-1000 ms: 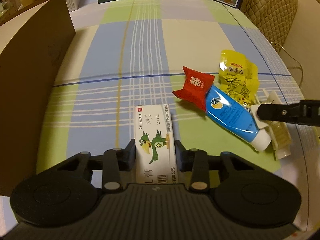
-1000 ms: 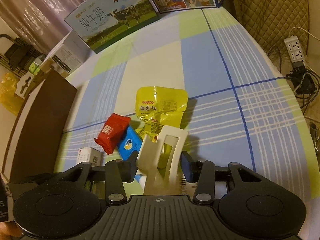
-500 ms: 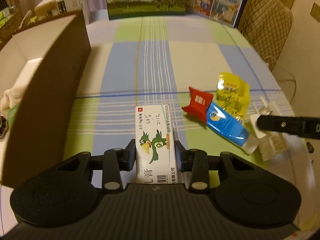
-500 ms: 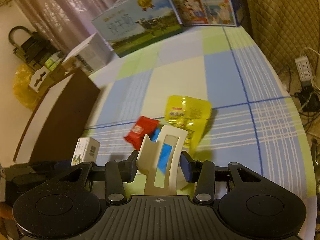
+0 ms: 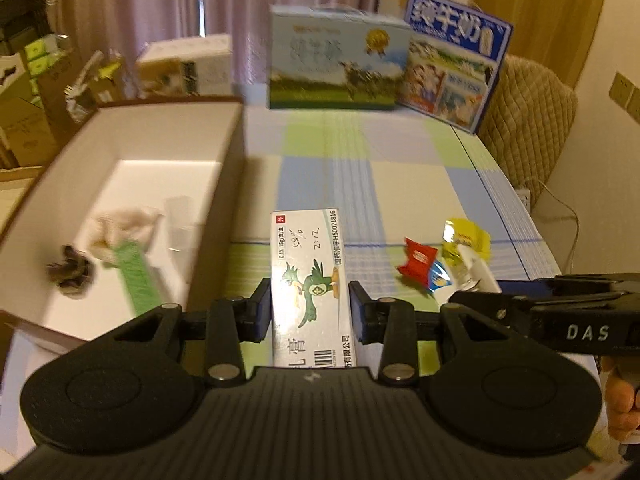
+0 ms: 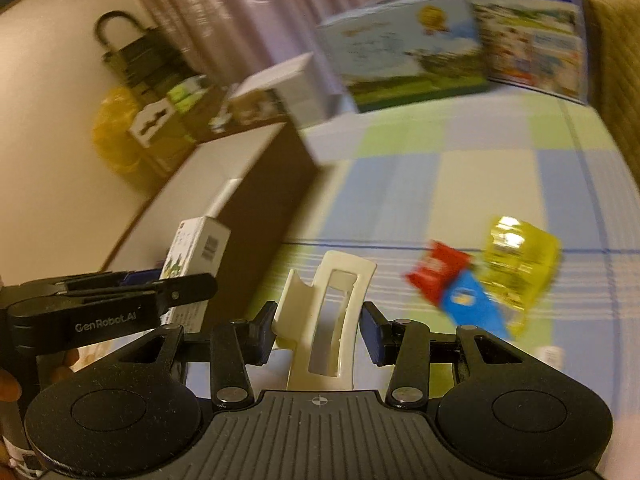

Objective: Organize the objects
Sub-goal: 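Carry the ointment box and clip into the open box and release both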

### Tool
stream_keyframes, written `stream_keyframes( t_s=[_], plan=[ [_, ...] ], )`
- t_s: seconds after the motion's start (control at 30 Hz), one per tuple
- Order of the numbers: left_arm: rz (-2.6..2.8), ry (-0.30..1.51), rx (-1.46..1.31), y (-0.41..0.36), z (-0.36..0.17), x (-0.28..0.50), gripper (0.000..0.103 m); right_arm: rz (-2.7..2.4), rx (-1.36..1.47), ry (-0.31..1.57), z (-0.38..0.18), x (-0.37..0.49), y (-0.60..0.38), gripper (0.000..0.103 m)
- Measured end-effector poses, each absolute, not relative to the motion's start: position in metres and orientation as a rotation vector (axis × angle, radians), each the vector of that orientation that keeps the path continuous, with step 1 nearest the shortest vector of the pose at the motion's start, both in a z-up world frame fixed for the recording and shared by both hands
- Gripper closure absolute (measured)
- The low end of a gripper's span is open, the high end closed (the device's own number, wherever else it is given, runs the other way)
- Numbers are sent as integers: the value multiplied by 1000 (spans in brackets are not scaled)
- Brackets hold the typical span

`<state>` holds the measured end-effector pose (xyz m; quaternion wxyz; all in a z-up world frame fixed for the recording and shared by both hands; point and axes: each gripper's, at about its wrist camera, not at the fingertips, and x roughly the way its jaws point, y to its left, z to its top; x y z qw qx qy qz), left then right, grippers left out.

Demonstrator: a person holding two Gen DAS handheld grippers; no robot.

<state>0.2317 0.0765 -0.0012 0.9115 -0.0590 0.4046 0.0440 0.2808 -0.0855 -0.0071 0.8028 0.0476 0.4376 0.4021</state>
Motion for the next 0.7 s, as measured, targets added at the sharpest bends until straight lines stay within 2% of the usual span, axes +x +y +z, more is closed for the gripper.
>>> stream_keyframes(
  t_s=[0.37,0.7],
  plan=[
    [241,753,-104,184,30,202,69,1027,38,845,13,250,45,62],
    [292,776,-51,271,19,211,69,1035,-69,858,-9,238,144,62]
  ],
)
